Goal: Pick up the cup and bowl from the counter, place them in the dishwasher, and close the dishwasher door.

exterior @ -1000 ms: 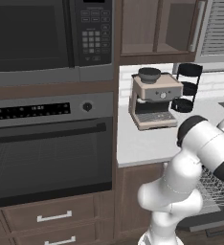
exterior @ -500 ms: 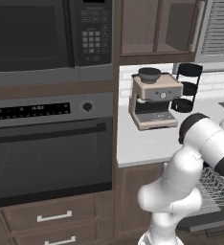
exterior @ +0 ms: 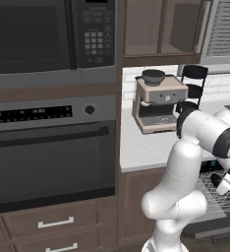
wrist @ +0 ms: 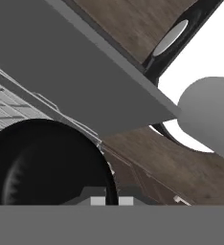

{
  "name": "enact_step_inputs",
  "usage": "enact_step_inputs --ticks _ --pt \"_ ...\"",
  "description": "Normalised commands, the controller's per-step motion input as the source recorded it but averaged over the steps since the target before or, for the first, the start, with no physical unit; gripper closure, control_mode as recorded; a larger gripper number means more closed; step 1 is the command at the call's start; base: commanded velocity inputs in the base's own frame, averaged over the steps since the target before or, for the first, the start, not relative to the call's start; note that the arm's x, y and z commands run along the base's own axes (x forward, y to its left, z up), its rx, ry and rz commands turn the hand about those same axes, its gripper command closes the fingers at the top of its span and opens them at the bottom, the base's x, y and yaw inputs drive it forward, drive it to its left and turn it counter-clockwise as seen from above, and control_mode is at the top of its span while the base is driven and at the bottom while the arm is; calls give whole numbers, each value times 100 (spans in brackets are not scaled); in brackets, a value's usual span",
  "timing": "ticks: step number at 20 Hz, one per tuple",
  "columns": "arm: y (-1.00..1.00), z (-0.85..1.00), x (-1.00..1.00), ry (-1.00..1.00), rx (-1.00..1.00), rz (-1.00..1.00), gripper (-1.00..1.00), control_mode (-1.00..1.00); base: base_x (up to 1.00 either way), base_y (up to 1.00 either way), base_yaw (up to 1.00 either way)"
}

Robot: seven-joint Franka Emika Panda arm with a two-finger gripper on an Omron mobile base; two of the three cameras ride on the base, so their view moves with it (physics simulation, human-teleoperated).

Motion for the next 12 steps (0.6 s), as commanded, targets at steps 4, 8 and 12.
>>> enact_step_inputs --ticks 4,8,12 --pt "6 -32 29 0 18 5 100 -100 0 0 0" --pt "1 -29 19 0 18 3 100 -100 0 0 0" --pt "0 -29 34 0 17 2 100 -100 0 0 0"
